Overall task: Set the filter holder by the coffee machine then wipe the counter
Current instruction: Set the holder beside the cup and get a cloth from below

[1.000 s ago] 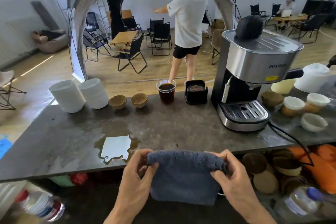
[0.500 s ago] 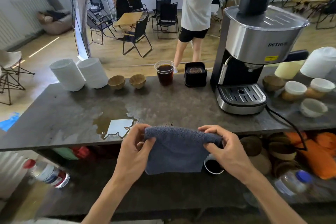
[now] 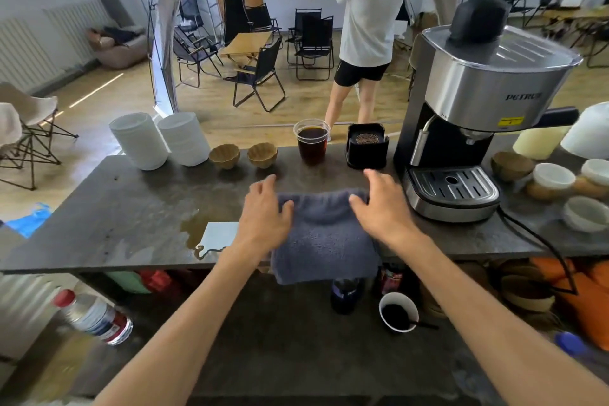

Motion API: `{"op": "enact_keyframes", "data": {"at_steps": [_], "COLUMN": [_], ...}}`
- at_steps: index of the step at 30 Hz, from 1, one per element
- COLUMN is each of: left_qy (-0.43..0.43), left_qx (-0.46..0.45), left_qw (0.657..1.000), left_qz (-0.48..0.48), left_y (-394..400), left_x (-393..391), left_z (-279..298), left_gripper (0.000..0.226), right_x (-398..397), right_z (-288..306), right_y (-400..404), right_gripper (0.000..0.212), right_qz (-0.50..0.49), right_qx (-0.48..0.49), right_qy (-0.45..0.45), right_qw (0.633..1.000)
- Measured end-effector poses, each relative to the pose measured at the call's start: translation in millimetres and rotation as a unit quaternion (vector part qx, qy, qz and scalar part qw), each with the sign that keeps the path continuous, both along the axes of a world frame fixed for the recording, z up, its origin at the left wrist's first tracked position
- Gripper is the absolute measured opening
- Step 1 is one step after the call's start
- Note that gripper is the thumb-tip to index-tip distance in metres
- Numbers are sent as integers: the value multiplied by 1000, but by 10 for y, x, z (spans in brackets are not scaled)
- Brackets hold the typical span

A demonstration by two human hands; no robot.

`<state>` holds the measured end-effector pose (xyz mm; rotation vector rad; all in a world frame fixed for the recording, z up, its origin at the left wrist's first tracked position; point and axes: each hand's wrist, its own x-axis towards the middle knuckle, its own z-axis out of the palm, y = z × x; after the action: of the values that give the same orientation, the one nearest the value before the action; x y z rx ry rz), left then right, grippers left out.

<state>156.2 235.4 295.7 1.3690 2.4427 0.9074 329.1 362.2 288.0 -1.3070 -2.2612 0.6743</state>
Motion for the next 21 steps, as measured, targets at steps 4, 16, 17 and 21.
{"op": "enact_keyframes", "data": {"at_steps": [4, 16, 17, 21], "left_qy": [158, 217, 210, 185], "left_qx": [-86, -102, -120, -151], "left_qw": [974, 950, 947, 949], "left_qz": [-138, -199, -211, -203], "left_y": [249, -203, -143, 293], "left_x": [160, 542, 509, 315], "left_z": [-405, -798, -761, -666], "left_gripper": [61, 58, 59, 60], "right_x": [-206, 288, 253, -18], "right_z": [-401, -683, -643, -568], "right_y": [-260, -820, -753, -303], "right_gripper": [59, 62, 66, 61], "right_qz": [97, 119, 131, 124], "right_qx": [50, 97, 78, 56], "right_qy": [-144, -200, -196, -208], "right_qw": [983, 968, 969, 969]}}
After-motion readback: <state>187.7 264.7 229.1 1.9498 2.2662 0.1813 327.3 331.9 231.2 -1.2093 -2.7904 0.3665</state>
